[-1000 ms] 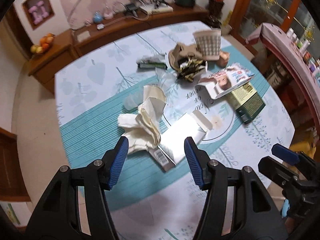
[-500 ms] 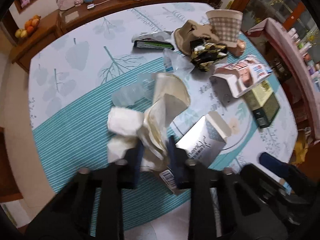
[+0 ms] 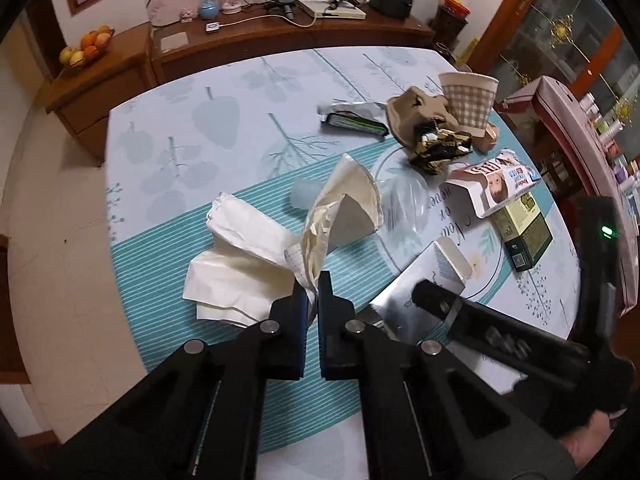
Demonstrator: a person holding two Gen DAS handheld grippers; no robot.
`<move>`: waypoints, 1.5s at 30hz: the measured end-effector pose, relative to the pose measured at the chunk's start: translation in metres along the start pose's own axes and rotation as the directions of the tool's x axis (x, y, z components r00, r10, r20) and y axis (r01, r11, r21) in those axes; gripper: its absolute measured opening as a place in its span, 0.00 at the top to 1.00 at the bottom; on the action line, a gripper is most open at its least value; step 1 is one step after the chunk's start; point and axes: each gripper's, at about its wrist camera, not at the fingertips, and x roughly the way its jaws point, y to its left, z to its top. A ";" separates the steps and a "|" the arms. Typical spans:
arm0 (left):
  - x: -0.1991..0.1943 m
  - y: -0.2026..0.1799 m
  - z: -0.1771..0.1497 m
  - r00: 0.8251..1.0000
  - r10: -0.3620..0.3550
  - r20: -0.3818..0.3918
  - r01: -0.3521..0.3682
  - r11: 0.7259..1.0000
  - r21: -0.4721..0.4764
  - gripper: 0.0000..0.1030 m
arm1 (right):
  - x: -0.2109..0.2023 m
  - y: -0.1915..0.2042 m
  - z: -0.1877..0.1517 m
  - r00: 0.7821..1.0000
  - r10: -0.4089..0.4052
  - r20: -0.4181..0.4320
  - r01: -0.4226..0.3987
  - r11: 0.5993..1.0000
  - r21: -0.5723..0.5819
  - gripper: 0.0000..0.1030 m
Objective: Collect trash
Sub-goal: 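Grasp the white tissues with the left tool while the right grasps the silver earplug box, then carry the tissues and earplug box down over the trash bin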
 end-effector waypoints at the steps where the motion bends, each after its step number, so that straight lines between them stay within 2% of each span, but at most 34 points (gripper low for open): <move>1: -0.002 0.004 -0.001 1.000 -0.001 -0.001 0.001 1.000 -0.009 0.98 | 0.005 0.002 0.001 1.000 -0.007 -0.005 0.007 1.000 0.016 0.14; 7: -0.007 0.020 -0.009 1.000 -0.002 -0.007 0.001 0.999 -0.051 0.98 | 0.027 0.020 0.003 0.995 -0.103 -0.011 0.103 0.993 0.048 0.11; 10: -0.006 0.024 -0.013 1.000 -0.002 -0.015 0.001 0.998 -0.059 0.98 | 0.034 0.031 0.002 0.986 -0.170 0.000 0.170 0.985 0.021 0.11; 14: -0.005 0.025 -0.017 1.000 -0.002 -0.026 0.000 0.998 -0.067 0.98 | 0.037 0.041 -0.004 0.976 -0.219 0.017 0.219 0.975 -0.028 0.12; 15: -0.004 0.025 -0.019 1.000 -0.001 -0.028 -0.001 0.998 -0.068 0.98 | 0.037 0.043 -0.006 0.973 -0.232 0.025 0.232 0.972 -0.039 0.16; 16: -0.004 0.024 -0.019 1.000 0.000 -0.030 -0.002 0.998 -0.068 0.98 | 0.035 0.044 -0.008 0.965 -0.259 0.036 0.261 0.964 -0.055 0.26; 17: -0.004 0.024 -0.021 0.999 0.000 -0.032 -0.002 0.998 -0.067 0.98 | 0.035 0.042 -0.010 0.965 -0.260 0.038 0.262 0.963 -0.063 0.29; 22: -0.005 0.018 -0.026 0.999 -0.004 -0.040 0.001 0.998 -0.056 0.98 | 0.026 0.026 -0.017 0.979 -0.205 0.012 0.205 0.976 -0.068 0.35; 30: -0.016 -0.004 -0.040 0.999 -0.011 -0.047 0.010 1.000 -0.027 0.98 | -0.009 -0.023 -0.030 0.995 -0.102 0.005 0.103 0.992 -0.067 0.36; 34: -0.027 -0.022 -0.050 0.998 -0.022 -0.051 0.021 1.000 -0.013 0.98 | -0.041 -0.043 -0.036 0.998 -0.055 0.032 0.058 0.995 -0.085 0.36; 40: -0.048 -0.061 -0.073 0.998 -0.031 -0.046 0.032 0.999 0.021 0.98 | -0.097 -0.088 -0.053 0.995 -0.033 0.093 0.045 0.990 -0.134 0.36; 45: -0.062 -0.106 -0.097 0.999 -0.030 -0.042 0.032 0.999 0.041 0.98 | -0.147 -0.146 -0.069 0.993 -0.003 0.117 0.020 0.990 -0.142 0.36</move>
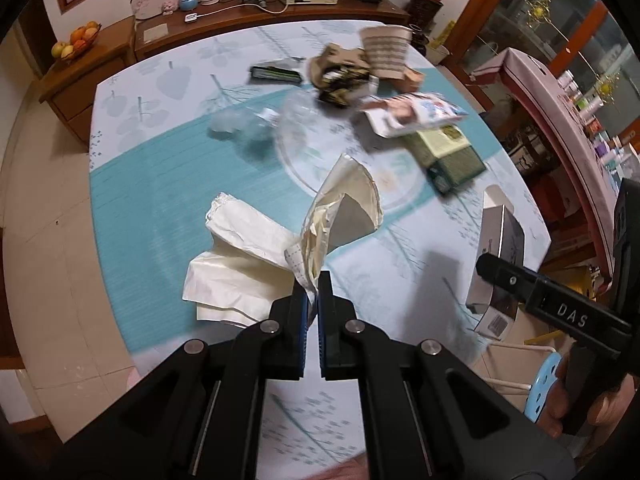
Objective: Collect trash
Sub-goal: 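Carry the tissues and earplug box down over the trash bin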
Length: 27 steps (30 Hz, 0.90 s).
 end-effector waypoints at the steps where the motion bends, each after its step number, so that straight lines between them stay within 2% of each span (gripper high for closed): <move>1: -0.001 -0.007 -0.004 1.000 0.001 0.001 -0.001 1.000 0.003 0.98 | -0.009 -0.013 -0.004 1.000 0.006 0.003 -0.006 1.000 0.000 0.36; 8: -0.010 -0.082 -0.045 0.999 0.018 0.030 -0.017 1.000 -0.017 0.98 | -0.039 -0.087 -0.025 0.998 0.068 0.017 -0.067 0.997 -0.031 0.36; 17: -0.002 -0.196 -0.133 0.997 0.038 0.070 -0.028 0.990 -0.140 0.98 | -0.060 -0.190 -0.066 0.990 0.134 -0.034 -0.137 0.980 -0.145 0.36; 22: 0.014 -0.244 -0.179 0.999 0.026 0.026 -0.021 0.982 -0.190 0.98 | -0.064 -0.238 -0.092 0.990 0.122 -0.072 -0.134 0.970 -0.202 0.36; 27: 0.027 -0.278 -0.220 0.999 0.025 -0.034 -0.031 0.984 -0.176 0.98 | -0.051 -0.274 -0.122 0.984 0.102 -0.143 -0.129 0.973 -0.190 0.36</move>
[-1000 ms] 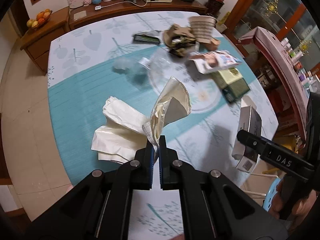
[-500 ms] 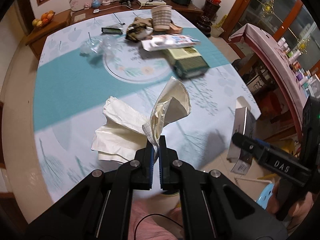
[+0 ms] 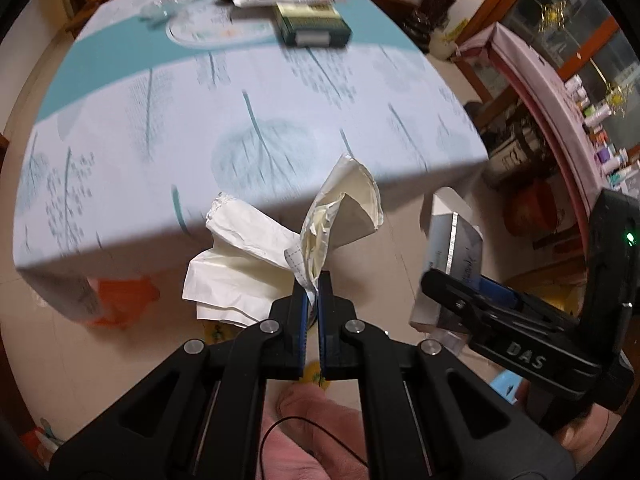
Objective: Collect trash
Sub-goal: 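Carry the tissues and earplug box down over the trash bin, then open both tools to drop the tissues and earplug box into the bin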
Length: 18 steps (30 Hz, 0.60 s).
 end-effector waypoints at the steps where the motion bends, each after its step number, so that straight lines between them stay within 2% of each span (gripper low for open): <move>1: 0.004 -0.002 -0.007 1.000 0.001 -0.012 -0.001 1.000 0.002 0.98 | 0.004 -0.003 -0.006 1.000 -0.005 -0.012 0.005 1.000 -0.003 0.36; 9: 0.068 -0.001 -0.050 0.995 -0.010 -0.099 0.011 1.000 0.016 0.98 | 0.060 -0.039 -0.050 0.992 -0.066 -0.111 0.063 0.997 -0.034 0.36; 18: 0.184 0.017 -0.076 0.989 -0.011 -0.145 0.010 1.000 -0.011 0.98 | 0.168 -0.075 -0.081 0.965 -0.157 -0.208 0.142 0.986 -0.085 0.36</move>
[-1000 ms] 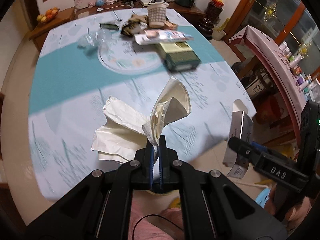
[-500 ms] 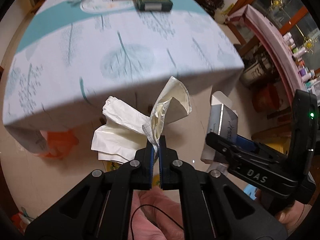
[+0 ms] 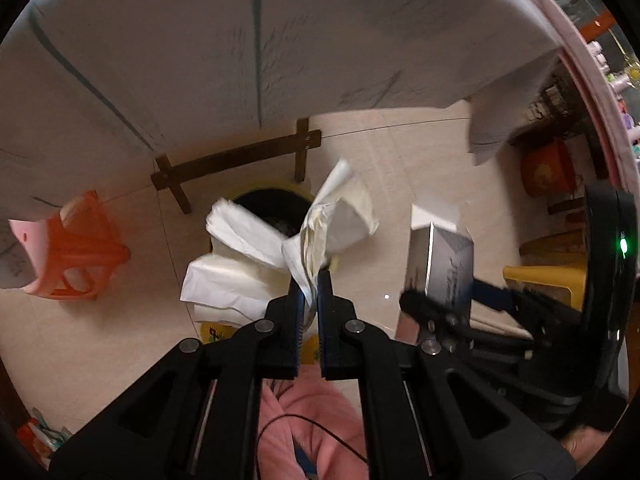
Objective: Collect trash
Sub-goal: 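Open both tools to drop the tissues and earplug box into the bin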
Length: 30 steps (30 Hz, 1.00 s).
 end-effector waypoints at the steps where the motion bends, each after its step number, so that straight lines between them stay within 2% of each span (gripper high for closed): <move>1: 0.013 0.003 0.001 1.000 0.001 -0.004 -0.001 1.000 -0.005 0.98 | 0.012 -0.002 0.000 1.000 -0.006 -0.012 0.006 1.000 0.001 0.36; 5: 0.053 0.015 0.007 1.000 0.005 -0.029 -0.006 1.000 -0.018 0.96 | 0.047 -0.006 0.003 0.999 -0.016 -0.036 0.016 1.000 -0.001 0.36; 8: 0.072 0.025 0.013 0.999 0.013 -0.049 -0.015 0.999 -0.032 0.79 | 0.070 -0.005 0.009 0.999 -0.025 -0.047 0.025 1.000 -0.009 0.35; 10: 0.079 0.035 0.018 0.999 0.021 -0.044 -0.023 0.999 -0.042 0.59 | 0.083 -0.002 0.013 0.998 -0.028 -0.053 0.027 1.000 -0.016 0.35; 12: 0.080 0.040 0.017 0.999 0.035 -0.030 -0.036 0.998 -0.043 0.54 | 0.092 0.005 0.014 0.998 -0.027 -0.054 0.026 0.999 -0.020 0.35; 20: 0.077 0.064 0.003 0.997 0.079 -0.018 -0.079 0.997 -0.026 0.54 | 0.124 0.029 0.032 0.997 0.015 -0.071 -0.018 0.999 -0.037 0.33; 26: 0.059 0.084 -0.005 0.996 0.094 0.003 -0.093 0.993 -0.073 0.54 | 0.138 0.049 0.044 0.994 0.053 -0.090 -0.055 0.998 -0.015 0.29; 30: 0.042 0.093 -0.007 0.996 0.086 0.012 -0.084 0.991 -0.103 0.54 | 0.135 0.055 0.051 0.996 0.050 -0.071 -0.050 0.999 0.002 0.16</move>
